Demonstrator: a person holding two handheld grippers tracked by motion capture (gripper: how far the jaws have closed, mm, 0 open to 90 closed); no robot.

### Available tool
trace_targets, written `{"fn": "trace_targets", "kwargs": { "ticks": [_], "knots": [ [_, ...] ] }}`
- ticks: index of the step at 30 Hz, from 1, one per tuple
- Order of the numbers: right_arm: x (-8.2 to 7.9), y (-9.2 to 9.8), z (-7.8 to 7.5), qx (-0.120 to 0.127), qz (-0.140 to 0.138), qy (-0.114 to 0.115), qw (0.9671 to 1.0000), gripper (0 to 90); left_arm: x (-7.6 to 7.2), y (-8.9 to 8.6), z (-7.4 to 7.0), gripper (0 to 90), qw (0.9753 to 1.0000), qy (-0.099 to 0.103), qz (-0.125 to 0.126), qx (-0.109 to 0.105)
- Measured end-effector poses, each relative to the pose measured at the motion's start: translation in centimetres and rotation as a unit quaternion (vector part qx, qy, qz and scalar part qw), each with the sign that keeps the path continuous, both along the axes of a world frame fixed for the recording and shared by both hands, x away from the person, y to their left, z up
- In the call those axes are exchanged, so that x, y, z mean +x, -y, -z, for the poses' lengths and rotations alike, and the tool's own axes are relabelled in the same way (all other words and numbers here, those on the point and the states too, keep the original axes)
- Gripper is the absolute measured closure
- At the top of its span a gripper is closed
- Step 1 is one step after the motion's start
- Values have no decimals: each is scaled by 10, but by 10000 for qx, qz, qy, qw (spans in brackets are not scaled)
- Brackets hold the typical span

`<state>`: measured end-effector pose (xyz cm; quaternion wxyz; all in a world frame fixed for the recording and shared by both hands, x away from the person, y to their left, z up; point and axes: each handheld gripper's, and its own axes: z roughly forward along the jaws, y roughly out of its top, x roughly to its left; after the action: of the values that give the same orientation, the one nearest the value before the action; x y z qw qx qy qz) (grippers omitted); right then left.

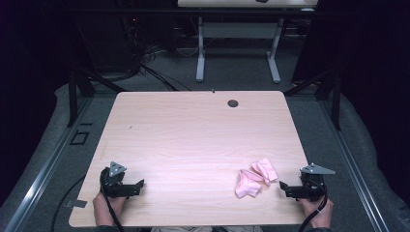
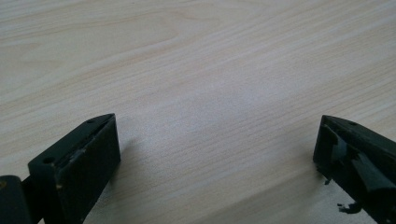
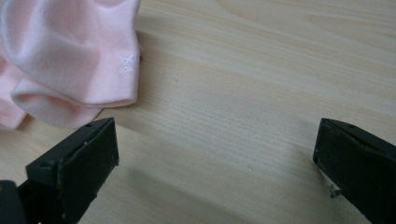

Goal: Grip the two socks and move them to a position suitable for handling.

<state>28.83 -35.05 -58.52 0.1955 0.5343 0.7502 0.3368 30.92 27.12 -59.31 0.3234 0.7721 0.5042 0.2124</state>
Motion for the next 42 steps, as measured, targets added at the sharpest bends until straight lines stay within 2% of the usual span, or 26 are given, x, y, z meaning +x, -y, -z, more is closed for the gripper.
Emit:
{"fn": "trace_targets", "kwargs": {
  "ticks": [4,11,16,18,19,23,29,42],
  "knots": [
    [-2,-1,-7,96,-16,-37,9999,0,0,0,0,4,10000,-1,-1,-2],
    [-8,-12,-32,142,-175,116,9997,0,0,0,0,5,10000,1,-7,-7],
    [-13,-24,-50,204,-357,277,9988,0,0,0,0,4,10000,-2,0,1],
    [-15,-29,-57,178,-472,260,9984,0,0,0,0,5,10000,0,-2,0],
    [-15,-35,-62,257,-571,304,9976,0,0,0,0,5,10000,0,-1,1],
    [-15,-44,-69,302,-737,344,9962,0,0,0,0,5,10000,-1,-1,0],
    [-11,-67,-76,447,-1112,298,9923,0,0,0,0,5,10000,-1,-1,1],
    [0,-106,-72,377,-1598,90,9864,0,0,0,0,5,10000,0,-2,1]
  ]
}}
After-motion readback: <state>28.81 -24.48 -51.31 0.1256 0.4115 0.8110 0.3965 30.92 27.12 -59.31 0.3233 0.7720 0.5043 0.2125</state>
